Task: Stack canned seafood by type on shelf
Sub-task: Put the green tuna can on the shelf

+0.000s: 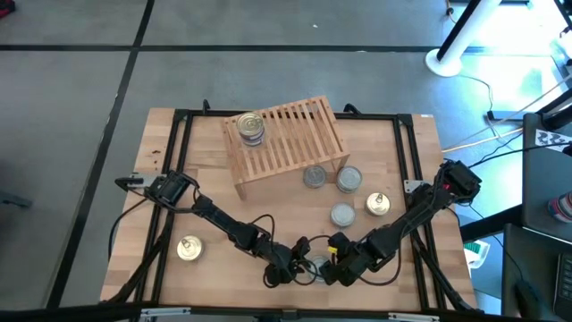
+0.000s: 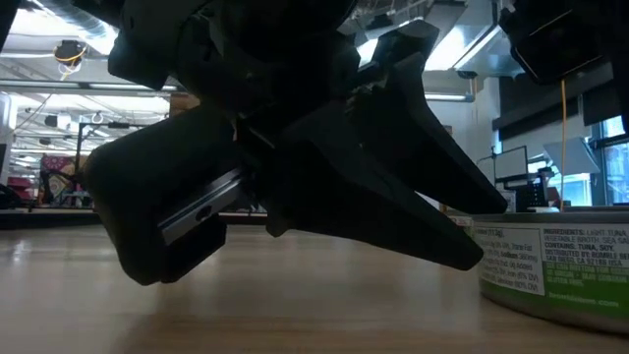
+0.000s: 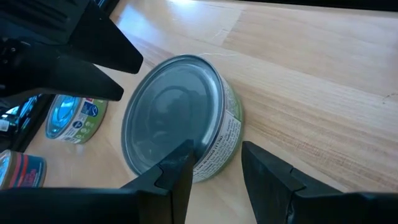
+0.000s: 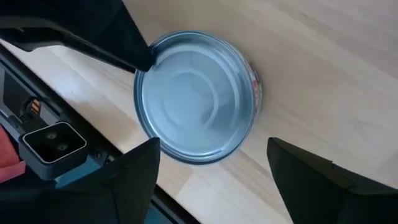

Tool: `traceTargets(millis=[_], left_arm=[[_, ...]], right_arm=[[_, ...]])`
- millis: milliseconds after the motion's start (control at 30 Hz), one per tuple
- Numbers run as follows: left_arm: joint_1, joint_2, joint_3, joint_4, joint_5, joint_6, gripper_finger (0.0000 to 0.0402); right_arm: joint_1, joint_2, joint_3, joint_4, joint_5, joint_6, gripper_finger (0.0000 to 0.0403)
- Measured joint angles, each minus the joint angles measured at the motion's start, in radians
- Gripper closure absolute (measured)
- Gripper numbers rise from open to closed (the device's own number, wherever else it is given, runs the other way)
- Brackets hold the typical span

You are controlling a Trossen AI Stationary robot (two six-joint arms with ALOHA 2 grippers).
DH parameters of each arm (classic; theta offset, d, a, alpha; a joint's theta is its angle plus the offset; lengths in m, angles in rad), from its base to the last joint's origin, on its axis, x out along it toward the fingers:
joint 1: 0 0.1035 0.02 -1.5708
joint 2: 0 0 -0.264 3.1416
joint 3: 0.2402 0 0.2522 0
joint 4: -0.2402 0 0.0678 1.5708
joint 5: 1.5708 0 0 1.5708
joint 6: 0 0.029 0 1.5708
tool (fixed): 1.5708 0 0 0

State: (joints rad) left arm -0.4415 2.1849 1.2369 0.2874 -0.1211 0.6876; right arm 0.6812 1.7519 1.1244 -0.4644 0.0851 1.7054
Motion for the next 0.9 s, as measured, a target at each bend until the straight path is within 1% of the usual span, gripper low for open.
traceTargets(millis=[133, 300, 567, 767, 900], left_arm=[[-0.004, 0.0, -0.001, -0.001, -0.001, 0.0, 0.0271], [-0.01, 0.0, -0.001, -0.002, -0.005, 0.0, 0.0274], [-0.01, 0.0, -0.002, -0.003, -0.005, -0.031, 0.03], [-0.01, -0.001, -0.002, -0.014, -0.001, -0.033, 0.0319], [-0.011, -0.002, -0.002, -0.024, 0.003, -0.034, 0.0332]], right_arm=[[0.0, 0.0, 0.0, 0.0, 0.0, 0.003, 0.0109], [0.0, 0.0, 0.0, 0.0, -0.027, 0.052, 0.0109], [0.0, 0.0, 0.0, 0.0, -0.026, 0.069, 0.0109], [0.0, 0.0, 0.0, 0.001, 0.002, 0.07, 0.0109], [0.0, 0.004, 0.0, 0.003, 0.002, 0.07, 0.0109]])
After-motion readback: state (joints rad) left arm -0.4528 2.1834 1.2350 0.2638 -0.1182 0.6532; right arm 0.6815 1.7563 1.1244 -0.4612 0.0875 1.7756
